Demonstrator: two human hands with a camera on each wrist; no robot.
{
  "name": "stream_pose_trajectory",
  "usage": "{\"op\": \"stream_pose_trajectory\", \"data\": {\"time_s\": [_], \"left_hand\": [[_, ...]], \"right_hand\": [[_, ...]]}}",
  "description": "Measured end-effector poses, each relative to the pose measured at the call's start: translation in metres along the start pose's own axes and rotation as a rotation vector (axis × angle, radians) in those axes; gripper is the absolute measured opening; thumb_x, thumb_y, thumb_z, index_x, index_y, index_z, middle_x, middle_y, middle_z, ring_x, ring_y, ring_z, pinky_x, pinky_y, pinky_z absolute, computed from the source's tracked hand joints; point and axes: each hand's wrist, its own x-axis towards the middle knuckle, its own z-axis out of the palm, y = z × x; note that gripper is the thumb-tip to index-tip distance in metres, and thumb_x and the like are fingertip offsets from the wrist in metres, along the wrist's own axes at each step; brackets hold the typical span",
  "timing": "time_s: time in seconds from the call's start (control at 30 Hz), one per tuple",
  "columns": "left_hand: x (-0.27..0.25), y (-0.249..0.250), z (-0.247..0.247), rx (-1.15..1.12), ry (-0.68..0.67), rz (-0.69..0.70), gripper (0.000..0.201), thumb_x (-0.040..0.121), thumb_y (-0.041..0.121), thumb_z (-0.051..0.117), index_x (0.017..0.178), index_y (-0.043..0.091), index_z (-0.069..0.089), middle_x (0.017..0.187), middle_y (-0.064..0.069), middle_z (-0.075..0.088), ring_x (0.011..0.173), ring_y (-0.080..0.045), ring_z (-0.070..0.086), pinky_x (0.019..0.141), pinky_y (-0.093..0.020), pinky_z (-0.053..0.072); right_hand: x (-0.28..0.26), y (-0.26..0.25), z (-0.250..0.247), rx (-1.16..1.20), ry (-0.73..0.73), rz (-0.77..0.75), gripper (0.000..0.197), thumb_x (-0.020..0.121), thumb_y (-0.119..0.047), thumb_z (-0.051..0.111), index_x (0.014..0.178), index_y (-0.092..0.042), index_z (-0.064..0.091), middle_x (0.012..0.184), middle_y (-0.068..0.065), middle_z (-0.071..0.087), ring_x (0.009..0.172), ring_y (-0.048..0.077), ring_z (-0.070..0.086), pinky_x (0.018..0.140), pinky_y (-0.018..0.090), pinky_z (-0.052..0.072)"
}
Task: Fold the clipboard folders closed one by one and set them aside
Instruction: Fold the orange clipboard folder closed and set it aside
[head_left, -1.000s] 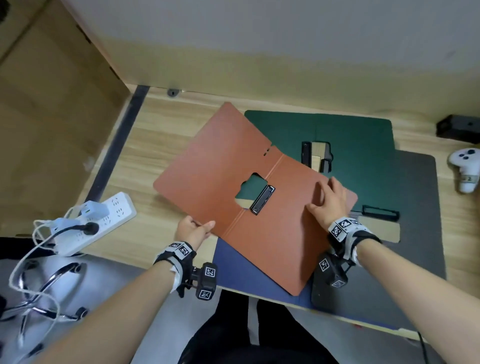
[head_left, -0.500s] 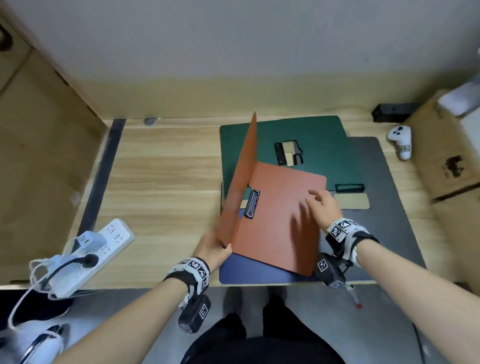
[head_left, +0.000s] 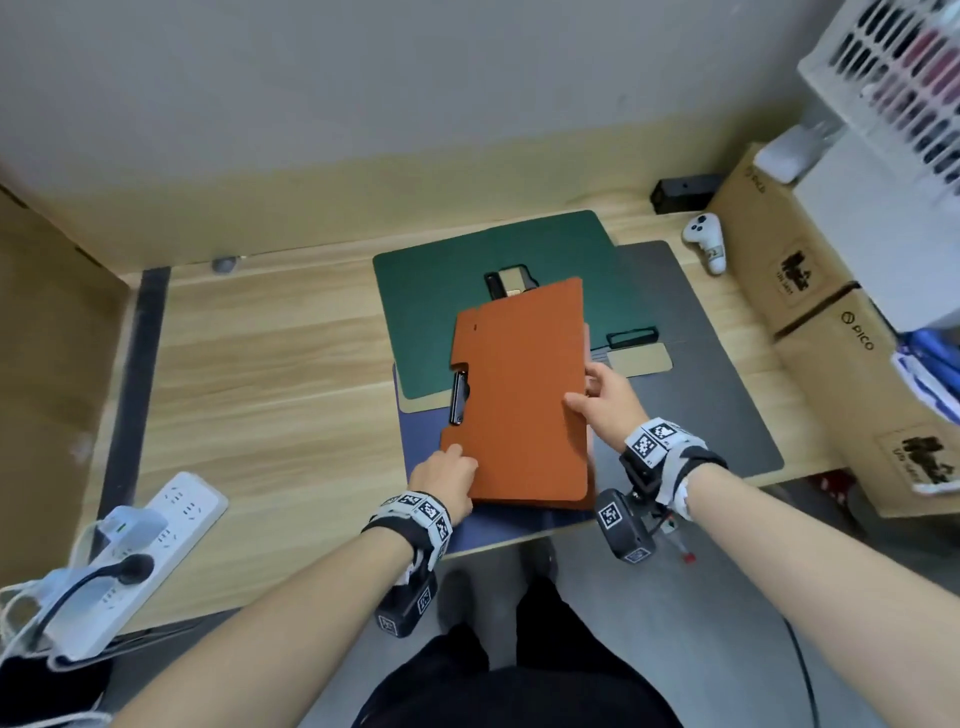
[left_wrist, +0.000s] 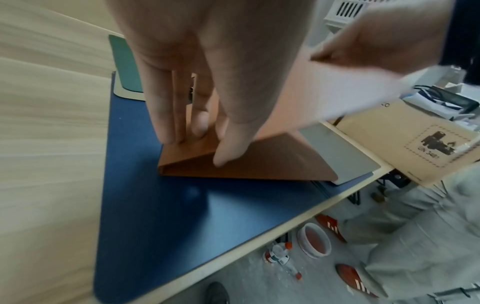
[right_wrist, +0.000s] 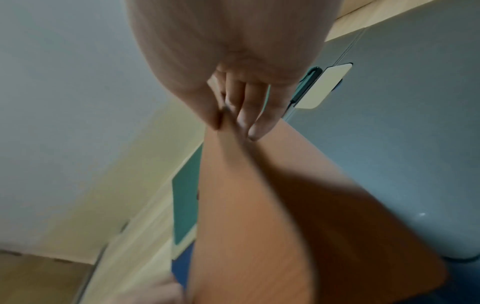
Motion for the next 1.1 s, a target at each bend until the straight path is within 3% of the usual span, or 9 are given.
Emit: {"op": "stream_pose_trajectory", "data": {"time_s": [0.07, 0.13, 0.23, 0.37, 0.6, 0.7, 0.83, 0.97, 1.1], "left_hand": [[0.008, -0.004, 0.001, -0.064, -0.037, -0.012, 0.016, 0.078, 0.006, 0.061, 0.091, 0.016, 0.06, 0.107, -0.005, 0.052, 0.097, -0.03, 0.057, 0.071, -0.037, 0.045], [0.014, -0.011, 0.001, -0.165, -0.019, -0.061, 0.019, 0.078, 0.013, 0.061, 0.096, 0.02, 0.059, 0.109, -0.002, 0.052, 0.096, -0.03, 0.058, 0.074, -0.035, 0.045], [0.023, -0.024, 0.004, -0.348, 0.048, -0.214, 0.043, 0.077, 0.027, 0.066, 0.118, 0.025, 0.054, 0.119, -0.001, 0.05, 0.104, -0.028, 0.06, 0.088, -0.036, 0.05], [0.036, -0.025, 0.012, -0.557, 0.062, -0.359, 0.073, 0.073, 0.038, 0.076, 0.137, 0.021, 0.043, 0.124, -0.004, 0.05, 0.108, -0.023, 0.058, 0.095, -0.036, 0.049], [0.053, -0.008, 0.019, -0.638, 0.179, -0.61, 0.078, 0.067, 0.032, 0.085, 0.128, 0.017, 0.04, 0.132, -0.006, 0.046, 0.121, -0.026, 0.047, 0.103, -0.037, 0.043], [0.058, -0.019, 0.016, -0.759, 0.147, -0.675, 0.088, 0.064, 0.041, 0.085, 0.135, 0.016, 0.04, 0.132, -0.005, 0.053, 0.122, -0.025, 0.052, 0.104, -0.038, 0.044], [0.06, -0.041, 0.009, -0.945, 0.068, -0.687, 0.074, 0.065, 0.045, 0.083, 0.125, 0.017, 0.051, 0.118, 0.0, 0.058, 0.112, -0.023, 0.059, 0.098, -0.037, 0.049], [0.067, -0.083, 0.009, -1.156, 0.083, -0.697, 0.067, 0.043, 0.056, 0.084, 0.093, 0.026, 0.051, 0.105, 0.0, 0.068, 0.095, -0.022, 0.067, 0.09, -0.043, 0.055], [0.06, -0.135, -0.009, -1.198, 0.145, -0.695, 0.05, 0.072, 0.025, 0.084, 0.112, 0.016, 0.056, 0.116, -0.006, 0.067, 0.102, -0.022, 0.065, 0.092, -0.039, 0.054]], "right_hand": [[0.004, 0.013, 0.001, -0.131, 0.051, 0.015, 0.043, 0.089, -0.003, 0.06, 0.13, -0.01, 0.052, 0.122, 0.007, 0.066, 0.109, 0.022, 0.064, 0.097, 0.037, 0.051], [0.011, 0.024, 0.002, -0.236, 0.098, 0.041, 0.044, 0.087, -0.005, 0.063, 0.129, -0.009, 0.053, 0.117, 0.005, 0.066, 0.102, 0.023, 0.064, 0.094, 0.034, 0.05], [0.023, 0.041, 0.003, -0.424, 0.143, 0.09, 0.043, 0.079, -0.015, 0.069, 0.12, -0.01, 0.056, 0.111, 0.008, 0.063, 0.097, 0.028, 0.063, 0.09, 0.036, 0.051], [0.039, 0.057, 0.003, -0.582, 0.114, 0.16, 0.06, 0.07, -0.023, 0.074, 0.125, -0.011, 0.054, 0.121, 0.016, 0.049, 0.115, 0.033, 0.052, 0.102, 0.038, 0.043], [0.069, 0.048, 0.005, -0.451, 0.045, 0.267, 0.043, 0.078, -0.016, 0.076, 0.112, -0.002, 0.054, 0.102, 0.014, 0.062, 0.104, 0.034, 0.06, 0.09, 0.037, 0.045], [0.082, 0.039, 0.004, -0.359, 0.062, 0.267, 0.042, 0.087, -0.015, 0.065, 0.124, 0.003, 0.053, 0.123, 0.02, 0.061, 0.116, 0.036, 0.056, 0.101, 0.039, 0.04], [0.099, 0.017, 0.015, -0.305, 0.042, 0.222, 0.05, 0.093, -0.015, 0.057, 0.138, 0.002, 0.044, 0.141, 0.021, 0.049, 0.13, 0.032, 0.047, 0.11, 0.036, 0.032], [0.12, -0.011, 0.045, -0.371, 0.016, 0.143, 0.048, 0.095, -0.015, 0.055, 0.137, 0.006, 0.044, 0.137, 0.023, 0.052, 0.129, 0.035, 0.048, 0.108, 0.035, 0.033], [0.136, -0.033, 0.095, -0.381, -0.005, 0.074, 0.048, 0.093, -0.019, 0.059, 0.134, 0.005, 0.048, 0.131, 0.023, 0.057, 0.125, 0.036, 0.053, 0.106, 0.037, 0.037]]}}
